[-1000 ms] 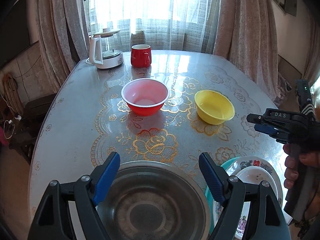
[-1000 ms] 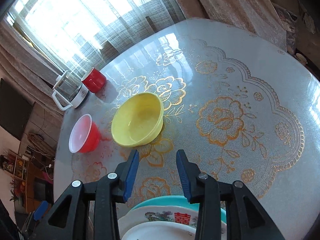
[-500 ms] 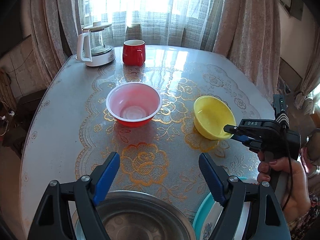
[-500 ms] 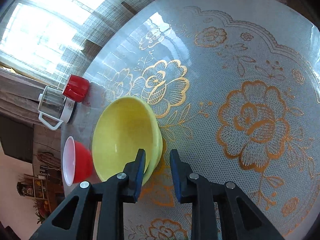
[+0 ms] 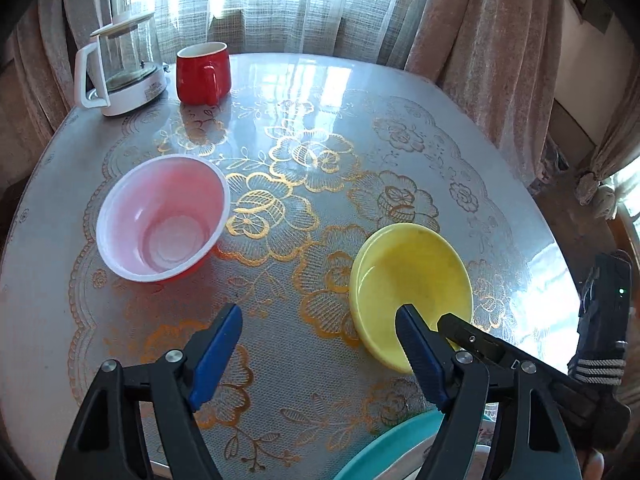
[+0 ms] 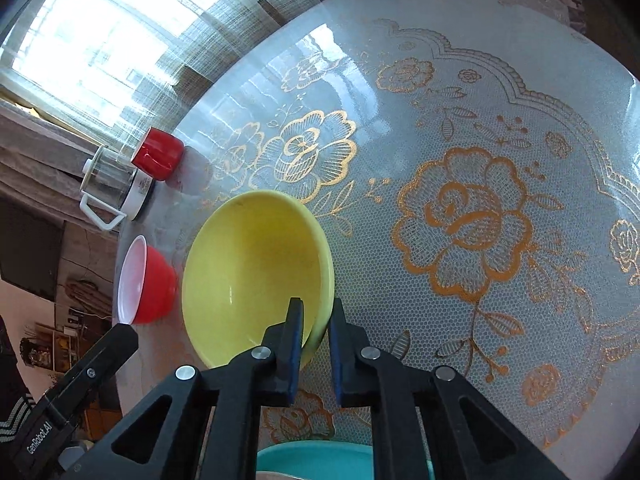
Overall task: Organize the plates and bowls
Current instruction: 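Grasp the yellow bowl rim with the left tool and lift it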
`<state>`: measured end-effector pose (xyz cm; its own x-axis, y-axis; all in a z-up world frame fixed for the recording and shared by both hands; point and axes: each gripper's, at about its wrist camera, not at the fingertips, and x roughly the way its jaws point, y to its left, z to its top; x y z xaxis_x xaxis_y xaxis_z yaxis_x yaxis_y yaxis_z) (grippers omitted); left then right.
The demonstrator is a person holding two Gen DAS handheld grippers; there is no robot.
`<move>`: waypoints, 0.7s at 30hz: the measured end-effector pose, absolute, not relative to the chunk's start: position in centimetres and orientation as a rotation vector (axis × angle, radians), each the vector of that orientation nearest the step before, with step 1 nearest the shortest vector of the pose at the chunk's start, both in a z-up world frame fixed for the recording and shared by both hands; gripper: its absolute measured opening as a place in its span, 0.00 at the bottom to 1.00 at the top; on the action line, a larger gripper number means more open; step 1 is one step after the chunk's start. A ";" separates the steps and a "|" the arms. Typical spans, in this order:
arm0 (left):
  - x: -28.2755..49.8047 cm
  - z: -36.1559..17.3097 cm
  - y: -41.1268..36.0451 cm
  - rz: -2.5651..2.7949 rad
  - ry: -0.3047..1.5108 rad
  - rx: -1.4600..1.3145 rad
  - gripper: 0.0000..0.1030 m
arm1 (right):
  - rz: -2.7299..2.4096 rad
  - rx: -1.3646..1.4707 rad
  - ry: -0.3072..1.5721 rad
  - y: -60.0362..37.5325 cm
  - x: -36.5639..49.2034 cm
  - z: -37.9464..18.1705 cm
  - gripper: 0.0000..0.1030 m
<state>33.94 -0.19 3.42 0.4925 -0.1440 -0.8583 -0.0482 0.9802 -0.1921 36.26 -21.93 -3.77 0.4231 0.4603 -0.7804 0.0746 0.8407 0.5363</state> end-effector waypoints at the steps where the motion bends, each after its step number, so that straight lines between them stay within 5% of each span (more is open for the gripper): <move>1: 34.3 2.8 -0.4 -0.065 1.080 -0.213 0.77 | 0.256 0.551 1.124 -22.0 36.2 -3.9 0.12; 5: 35.3 1.5 -1.7 -0.085 1.113 -0.225 0.74 | 0.260 0.561 1.124 -22.4 35.9 -4.1 0.12; 12: 35.8 -0.5 -2.7 -0.118 1.172 -0.217 0.14 | 0.266 0.590 1.128 -23.0 35.4 -4.5 0.12; 21: 33.4 0.6 -2.3 -0.121 1.122 -0.177 0.11 | 0.272 0.558 1.101 -22.3 33.6 -3.3 0.12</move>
<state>33.42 -2.33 0.60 0.4295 -0.1853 -0.8839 0.0076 0.9794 -0.2017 33.65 -22.30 -3.29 0.4380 0.4734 -0.7643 0.0633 0.8318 0.5515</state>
